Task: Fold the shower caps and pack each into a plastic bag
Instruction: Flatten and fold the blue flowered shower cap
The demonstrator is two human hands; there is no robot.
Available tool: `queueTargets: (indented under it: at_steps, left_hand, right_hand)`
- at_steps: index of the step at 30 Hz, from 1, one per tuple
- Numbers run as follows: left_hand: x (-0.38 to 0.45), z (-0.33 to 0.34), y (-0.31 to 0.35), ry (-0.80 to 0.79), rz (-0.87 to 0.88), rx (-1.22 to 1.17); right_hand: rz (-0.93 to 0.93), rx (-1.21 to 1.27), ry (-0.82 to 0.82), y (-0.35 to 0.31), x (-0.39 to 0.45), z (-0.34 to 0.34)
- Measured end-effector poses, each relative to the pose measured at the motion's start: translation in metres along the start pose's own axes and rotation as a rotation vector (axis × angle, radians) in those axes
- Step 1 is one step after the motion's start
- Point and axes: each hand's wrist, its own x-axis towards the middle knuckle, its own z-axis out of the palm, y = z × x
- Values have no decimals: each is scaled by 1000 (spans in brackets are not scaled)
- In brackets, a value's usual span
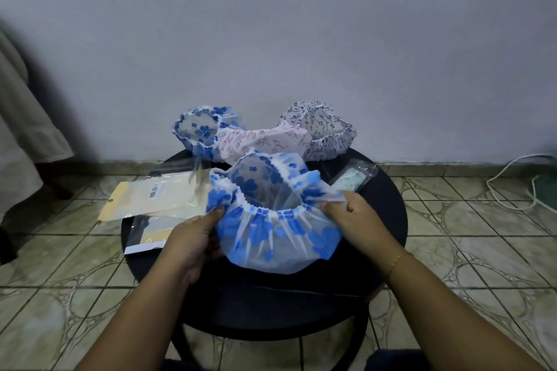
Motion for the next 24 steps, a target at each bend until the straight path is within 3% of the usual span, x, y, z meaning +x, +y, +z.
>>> queueTargets:
  at_steps: [3,6,13,15,17,20,24]
  left_hand:
    - [0,-2,-3,10,4,39]
    - [1,0,-4,-6,3,64]
    - [8,16,-9,-58,-7,122]
    - [10,20,-10,-52,0,142]
    - [10,22,-8,-59,5,149]
    - [11,19,-6,-76,13,172]
    - [13,8,-5,-43,47,327]
  right_hand:
    - [-114,-432,-177,16,17,-3]
    - [-44,-522,-271,21,22,-5]
    - [52,-687,-74,35,37,-19]
    - [20,-597,15,38,39,-22]
    - [57,-281,35,29,34,-25]
    - [197,284,-124,12,22,-28]
    - [320,443,-12,15,19,-30]
